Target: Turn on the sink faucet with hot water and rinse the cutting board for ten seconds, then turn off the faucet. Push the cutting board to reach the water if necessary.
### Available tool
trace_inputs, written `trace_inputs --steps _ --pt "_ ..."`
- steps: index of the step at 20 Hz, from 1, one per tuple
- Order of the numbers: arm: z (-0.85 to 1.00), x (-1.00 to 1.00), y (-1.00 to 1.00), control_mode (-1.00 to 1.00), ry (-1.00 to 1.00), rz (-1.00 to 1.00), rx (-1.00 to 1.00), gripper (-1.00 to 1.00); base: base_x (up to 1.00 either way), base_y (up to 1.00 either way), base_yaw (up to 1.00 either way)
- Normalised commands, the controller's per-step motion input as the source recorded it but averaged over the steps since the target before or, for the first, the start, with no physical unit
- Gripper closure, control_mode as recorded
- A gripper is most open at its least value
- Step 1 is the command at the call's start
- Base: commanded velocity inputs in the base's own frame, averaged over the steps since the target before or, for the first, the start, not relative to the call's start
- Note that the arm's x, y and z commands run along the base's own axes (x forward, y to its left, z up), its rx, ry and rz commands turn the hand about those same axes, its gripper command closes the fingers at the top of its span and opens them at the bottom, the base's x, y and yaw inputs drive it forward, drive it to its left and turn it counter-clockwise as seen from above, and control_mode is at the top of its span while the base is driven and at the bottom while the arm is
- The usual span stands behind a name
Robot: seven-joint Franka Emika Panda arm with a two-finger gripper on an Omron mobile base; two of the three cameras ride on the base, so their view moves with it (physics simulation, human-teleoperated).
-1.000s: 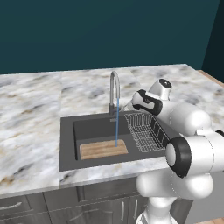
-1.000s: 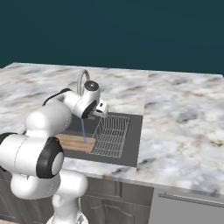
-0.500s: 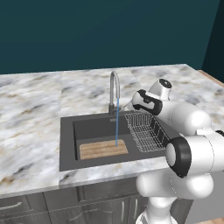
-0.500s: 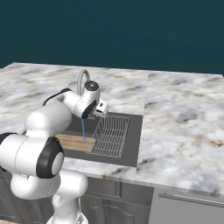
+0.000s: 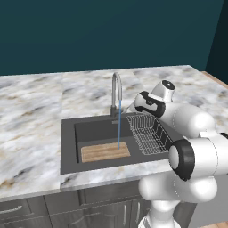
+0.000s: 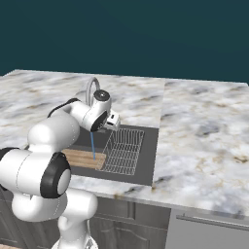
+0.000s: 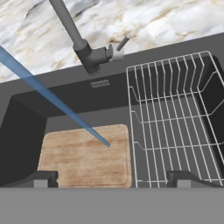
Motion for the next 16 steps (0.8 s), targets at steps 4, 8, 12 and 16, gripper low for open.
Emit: trace_inputs --steps 4,8,12,16 --pt "0.0 0.0 0.0 -1.0 0.0 0.0 0.0 -1.0 0.0 0.0 0.0" --pt "0.0 0.0 0.0 -1.0 0.0 0.0 0.0 -1.0 0.0 0.0 0.0" --pt "0.0 0.0 0.0 -1.0 0.0 0.0 0.0 -1.0 0.0 0.0 0.0" --pt "0.0 0.0 0.0 -1.0 0.0 0.0 0.0 -1.0 0.0 0.0 0.0"
